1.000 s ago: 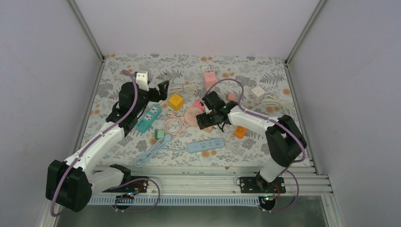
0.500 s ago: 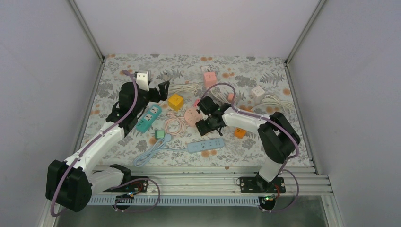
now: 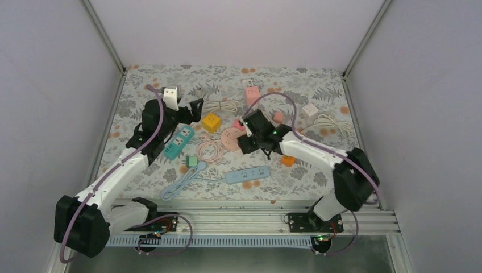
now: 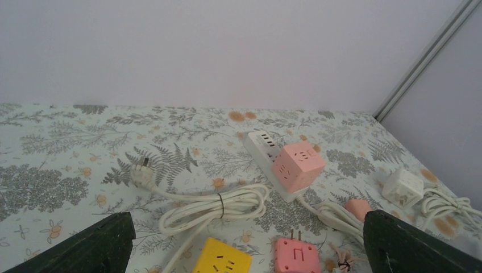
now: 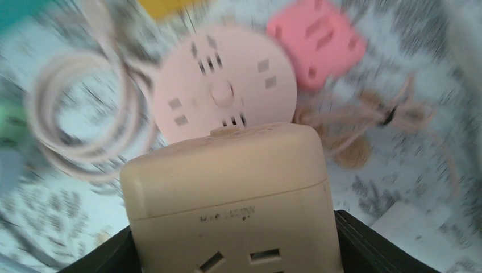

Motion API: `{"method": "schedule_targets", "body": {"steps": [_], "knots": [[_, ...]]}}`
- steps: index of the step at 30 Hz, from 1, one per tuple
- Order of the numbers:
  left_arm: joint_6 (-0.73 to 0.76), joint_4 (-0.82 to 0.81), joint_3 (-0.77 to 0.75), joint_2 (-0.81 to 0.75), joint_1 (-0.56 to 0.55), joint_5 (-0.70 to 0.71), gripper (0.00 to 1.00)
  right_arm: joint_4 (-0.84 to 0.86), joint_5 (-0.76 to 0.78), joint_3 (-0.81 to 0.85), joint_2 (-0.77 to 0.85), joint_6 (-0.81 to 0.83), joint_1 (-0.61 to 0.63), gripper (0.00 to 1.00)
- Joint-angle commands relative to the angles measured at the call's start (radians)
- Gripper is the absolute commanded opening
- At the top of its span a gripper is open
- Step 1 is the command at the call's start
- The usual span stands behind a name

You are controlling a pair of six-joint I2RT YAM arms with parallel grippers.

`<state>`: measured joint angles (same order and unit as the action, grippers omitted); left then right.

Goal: Insert the plug

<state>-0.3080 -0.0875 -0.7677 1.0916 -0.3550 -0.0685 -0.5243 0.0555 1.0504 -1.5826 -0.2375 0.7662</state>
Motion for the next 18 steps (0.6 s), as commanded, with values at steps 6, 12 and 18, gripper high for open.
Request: {"method": "schedule_targets", "body": {"steps": [6,12,18], "knots": [[-0.041,-0.084,0.074,-0.108,0.001,-0.144,1.00,0.359,-0.025,-0.115,0.271,-0.066,0.005,0.56],[-0.043,-0.215,0.129,-0.124,-0.024,-0.313,1.00,0.558,-0.172,-0.131,0.352,-0.247,-0.007,0.56],[-0.197,-0.320,0.149,-0.175,-0.031,-0.432,1.00,0.794,-0.395,-0.159,0.388,-0.472,-0.041,0.55]]}}
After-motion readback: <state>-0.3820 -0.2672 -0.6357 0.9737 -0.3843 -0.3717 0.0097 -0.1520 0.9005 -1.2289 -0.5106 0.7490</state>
